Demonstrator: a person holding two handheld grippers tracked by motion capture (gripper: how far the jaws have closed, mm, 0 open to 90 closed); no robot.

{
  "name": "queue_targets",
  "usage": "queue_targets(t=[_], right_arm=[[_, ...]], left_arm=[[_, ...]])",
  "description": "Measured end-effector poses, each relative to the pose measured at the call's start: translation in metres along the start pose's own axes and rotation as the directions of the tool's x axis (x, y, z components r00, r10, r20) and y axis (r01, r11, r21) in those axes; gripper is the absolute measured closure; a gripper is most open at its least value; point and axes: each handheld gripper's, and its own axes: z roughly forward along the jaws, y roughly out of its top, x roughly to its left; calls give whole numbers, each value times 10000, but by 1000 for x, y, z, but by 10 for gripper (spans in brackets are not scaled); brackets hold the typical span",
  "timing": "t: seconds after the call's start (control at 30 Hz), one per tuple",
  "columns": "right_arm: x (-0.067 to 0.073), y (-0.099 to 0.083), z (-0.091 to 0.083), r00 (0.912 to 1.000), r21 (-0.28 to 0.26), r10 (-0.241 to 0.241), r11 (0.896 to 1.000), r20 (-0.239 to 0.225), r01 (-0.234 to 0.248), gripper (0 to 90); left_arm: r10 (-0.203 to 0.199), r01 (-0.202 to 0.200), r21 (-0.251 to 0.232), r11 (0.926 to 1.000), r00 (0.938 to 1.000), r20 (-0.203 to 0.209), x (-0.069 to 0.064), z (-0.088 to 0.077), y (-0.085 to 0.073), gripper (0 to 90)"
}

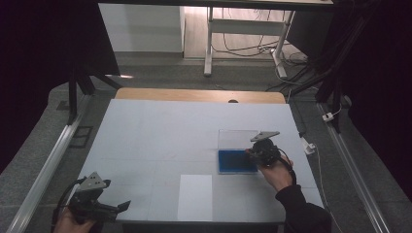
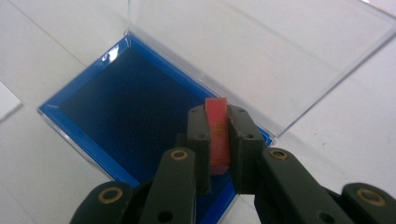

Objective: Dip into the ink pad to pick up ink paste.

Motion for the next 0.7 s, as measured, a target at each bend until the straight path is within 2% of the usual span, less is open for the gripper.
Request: queue_targets(t=[0.03, 0.13, 0.23, 0.4, 0.43, 0.5, 0.6, 0.67, 0.7], right_arm=[[0, 0, 0, 10000, 0, 0, 10000, 0, 0, 812], [-10, -3, 0, 9964, -153, 696, 9974, -494, -704, 812], [-13, -4, 0, 9946, -203, 852, 9960, -588, -865, 813], [-5, -1, 1, 9992, -125, 350, 9993, -181, -352, 812], [2, 0, 1, 9999, -44, -59, 10000, 139, 60, 812], [4, 0, 1, 9994, -19, -236, 9997, 273, 236, 812], [1, -1, 1, 9999, -149, -59, 9999, 89, 60, 811], [-5, -4, 0, 9992, -266, 304, 9992, -255, -311, 810], [-5, -4, 0, 9992, -266, 304, 9992, -255, -311, 810]], left_arm=[[2, -2, -11, 10000, 10000, -2, 0, 0, 0, 0], [-18, 18, -22, 10000, 10000, -9, 0, 0, 0, 0], [-17, 17, 1, 10000, 10000, 2, 0, 0, 0, 0], [-20, 20, 59, 10000, 10000, 15, 0, 1, 0, 0], [-19, 19, 42, 10000, 10000, 8, 0, 1, 0, 0], [-5, 5, 44, 10000, 10000, 8, 0, 1, 1, 0], [0, 0, 32, 10000, 10000, 10, 0, 1, 1, 0], [-7, 7, -15, 10000, 10000, 24, 0, 0, 0, 0], [-14, 15, -54, 10000, 10000, 20, 0, 0, 0, 0]])
